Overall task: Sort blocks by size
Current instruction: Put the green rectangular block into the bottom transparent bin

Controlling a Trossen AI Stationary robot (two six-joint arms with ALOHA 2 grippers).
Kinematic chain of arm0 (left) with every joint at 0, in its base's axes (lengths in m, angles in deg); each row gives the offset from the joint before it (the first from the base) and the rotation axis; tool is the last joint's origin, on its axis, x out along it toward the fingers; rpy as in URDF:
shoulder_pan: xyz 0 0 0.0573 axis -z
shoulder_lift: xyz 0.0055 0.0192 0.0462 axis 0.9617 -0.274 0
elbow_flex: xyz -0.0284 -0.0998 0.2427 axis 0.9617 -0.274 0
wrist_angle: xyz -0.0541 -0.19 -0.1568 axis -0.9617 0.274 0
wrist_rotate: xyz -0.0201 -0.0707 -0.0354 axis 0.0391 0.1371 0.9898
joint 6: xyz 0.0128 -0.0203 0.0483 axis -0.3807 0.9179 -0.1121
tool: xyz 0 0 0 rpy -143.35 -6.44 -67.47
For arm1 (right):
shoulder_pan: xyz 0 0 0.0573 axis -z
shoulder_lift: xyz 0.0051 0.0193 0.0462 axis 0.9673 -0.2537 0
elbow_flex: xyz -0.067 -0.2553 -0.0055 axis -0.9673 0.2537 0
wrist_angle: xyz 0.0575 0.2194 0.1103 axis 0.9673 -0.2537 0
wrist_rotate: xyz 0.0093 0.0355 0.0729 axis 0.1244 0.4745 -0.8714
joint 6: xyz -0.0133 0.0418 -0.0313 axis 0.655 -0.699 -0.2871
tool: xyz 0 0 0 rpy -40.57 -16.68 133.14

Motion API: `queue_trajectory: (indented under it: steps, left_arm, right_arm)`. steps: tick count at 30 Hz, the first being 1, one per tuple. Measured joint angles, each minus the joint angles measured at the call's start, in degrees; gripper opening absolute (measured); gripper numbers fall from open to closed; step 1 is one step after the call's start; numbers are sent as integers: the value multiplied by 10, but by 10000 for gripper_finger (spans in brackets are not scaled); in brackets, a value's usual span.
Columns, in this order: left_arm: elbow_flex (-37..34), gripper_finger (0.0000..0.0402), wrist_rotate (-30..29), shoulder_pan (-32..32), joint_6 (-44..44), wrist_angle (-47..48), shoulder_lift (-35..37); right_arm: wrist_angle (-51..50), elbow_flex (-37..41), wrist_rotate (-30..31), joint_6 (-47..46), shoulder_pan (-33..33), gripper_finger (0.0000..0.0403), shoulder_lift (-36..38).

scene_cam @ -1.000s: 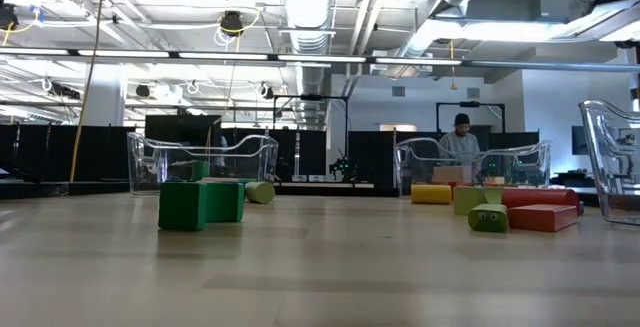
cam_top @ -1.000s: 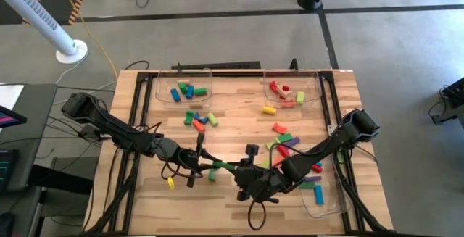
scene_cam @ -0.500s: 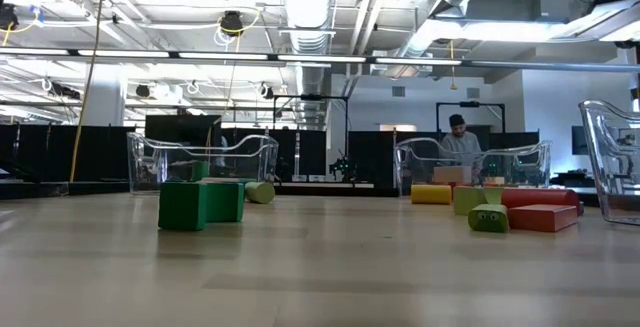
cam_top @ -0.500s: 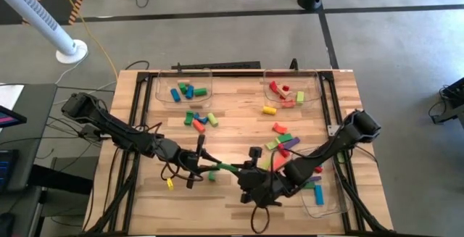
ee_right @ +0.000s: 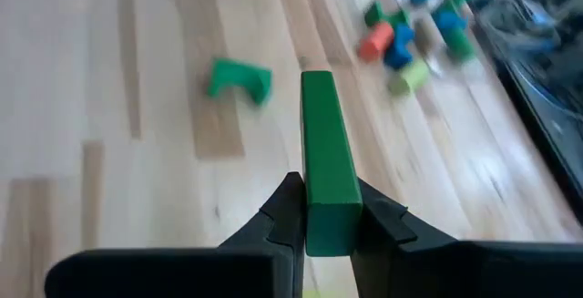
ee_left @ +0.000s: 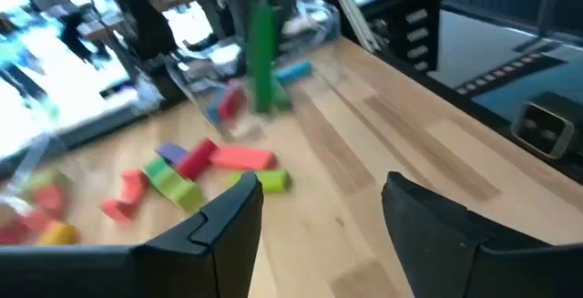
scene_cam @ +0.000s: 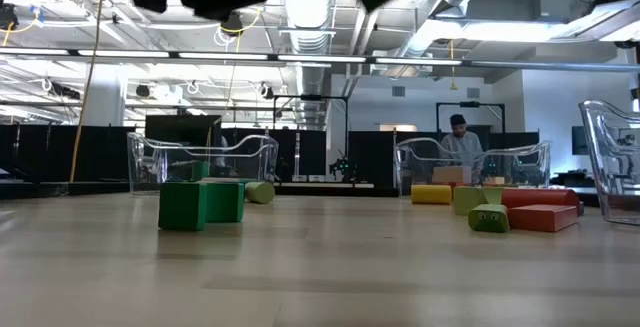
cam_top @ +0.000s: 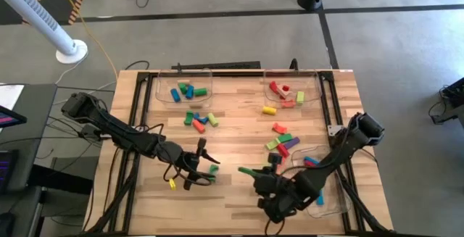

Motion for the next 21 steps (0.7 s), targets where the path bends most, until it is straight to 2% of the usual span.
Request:
queue_trajectory:
  steps: [4, 8, 13, 21]
  left_arm:
    - [-4, 217, 13, 6, 29, 31, 0]
    - [-13, 217, 14, 23, 38, 37, 0]
    - [-16, 217, 13, 44, 43, 43, 0]
    - [-16, 217, 13, 58, 44, 44, 0]
  right_arm:
    - [-149, -44, -19, -106, -25, 81, 0]
    - [-275, -78, -74, -209, -51, 81, 0]
    - [-383, -98, -154, -321, -88, 81, 0]
    - [-393, -97, -270, -405, -136, 81, 0]
